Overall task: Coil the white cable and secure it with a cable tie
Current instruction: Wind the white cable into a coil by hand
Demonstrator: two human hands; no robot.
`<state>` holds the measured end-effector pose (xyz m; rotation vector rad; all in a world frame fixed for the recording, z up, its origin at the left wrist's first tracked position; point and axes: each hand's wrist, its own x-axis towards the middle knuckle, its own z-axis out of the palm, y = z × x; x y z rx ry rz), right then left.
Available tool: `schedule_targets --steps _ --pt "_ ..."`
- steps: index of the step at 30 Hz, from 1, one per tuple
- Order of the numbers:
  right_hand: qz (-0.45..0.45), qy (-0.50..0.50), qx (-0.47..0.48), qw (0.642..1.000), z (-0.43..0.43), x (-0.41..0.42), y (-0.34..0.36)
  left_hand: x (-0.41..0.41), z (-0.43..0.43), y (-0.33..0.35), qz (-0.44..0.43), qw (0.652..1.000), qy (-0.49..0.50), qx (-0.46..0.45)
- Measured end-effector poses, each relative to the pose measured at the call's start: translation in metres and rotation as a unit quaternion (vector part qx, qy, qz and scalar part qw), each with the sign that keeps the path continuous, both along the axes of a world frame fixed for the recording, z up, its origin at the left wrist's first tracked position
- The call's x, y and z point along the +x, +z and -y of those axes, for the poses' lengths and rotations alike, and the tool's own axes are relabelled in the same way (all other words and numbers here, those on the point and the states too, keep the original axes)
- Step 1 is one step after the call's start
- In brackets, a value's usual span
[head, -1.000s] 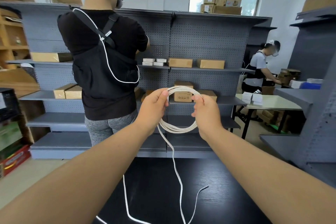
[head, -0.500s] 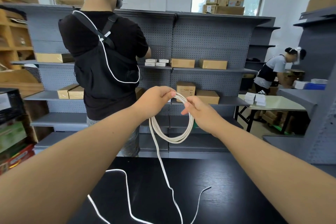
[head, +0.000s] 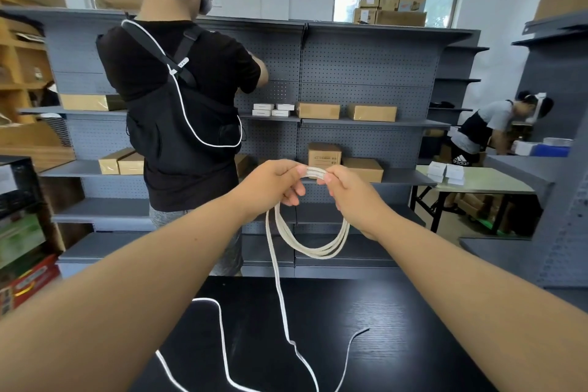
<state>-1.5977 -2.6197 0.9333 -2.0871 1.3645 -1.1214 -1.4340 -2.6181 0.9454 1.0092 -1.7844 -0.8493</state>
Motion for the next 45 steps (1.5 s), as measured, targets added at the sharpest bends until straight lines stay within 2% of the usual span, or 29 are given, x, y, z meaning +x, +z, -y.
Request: schedule_targets --steps 5,8,12,16,19,22,25,28,30,32,36,39,42,45 --pt "0.061 -0.007 0.0 0.998 0.008 -0.005 -0.001 0.006 0.001 -0.006 -0.068 0.996 -0.013 0.051" --pt "0.122 -0.023 -0.003 0.992 0.012 -0.006 -0.001 0.005 0.003 -0.013 -0.143 0.987 -0.017 0.076" --pt "0.234 -0.058 -0.012 0.97 0.016 -0.005 0.0 -0.002 0.002 -0.019 -0.22 0.969 -0.023 0.106" --pt "0.283 -0.103 -0.011 0.954 0.017 -0.003 0.0 -0.011 -0.001 -0.023 -0.288 0.947 -0.045 0.138" --pt "0.314 -0.126 -0.015 0.941 0.018 -0.003 -0.003 -0.015 0.0 -0.023 -0.295 0.945 -0.048 0.137" --pt "0.338 -0.141 0.001 0.931 0.015 0.002 -0.01 -0.023 0.004 -0.02 -0.288 0.953 0.019 0.094" --pt "0.383 -0.124 0.058 0.913 0.01 0.008 -0.018 -0.026 0.009 -0.019 -0.233 0.967 0.094 0.046" --pt "0.429 -0.062 0.142 0.89 0.006 0.004 -0.022 -0.019 0.008 -0.022 -0.176 0.978 0.107 0.024" --pt "0.419 -0.032 0.165 0.892 0.006 0.0 -0.027 -0.013 0.007 -0.024 -0.129 0.986 0.103 0.02" --pt "0.372 -0.021 0.155 0.915 0.006 -0.002 -0.031 -0.008 0.004 -0.026 -0.082 0.992 0.094 0.026" --pt "0.174 -0.018 0.085 0.981 0.006 -0.002 -0.037 -0.003 0.001 -0.031 -0.006 0.996 0.085 0.04" --pt "0.108 -0.003 0.063 0.992 0.004 0.001 -0.042 0.001 -0.001 -0.036 0.031 0.996 0.077 0.042" --pt "0.103 -0.022 0.034 0.994 0.002 0.004 -0.047 0.006 -0.003 -0.044 0.019 0.996 0.061 0.068" --pt "0.101 -0.035 0.006 0.994 0.001 0.007 -0.053 0.008 -0.007 -0.055 -0.076 0.986 0.031 0.148"
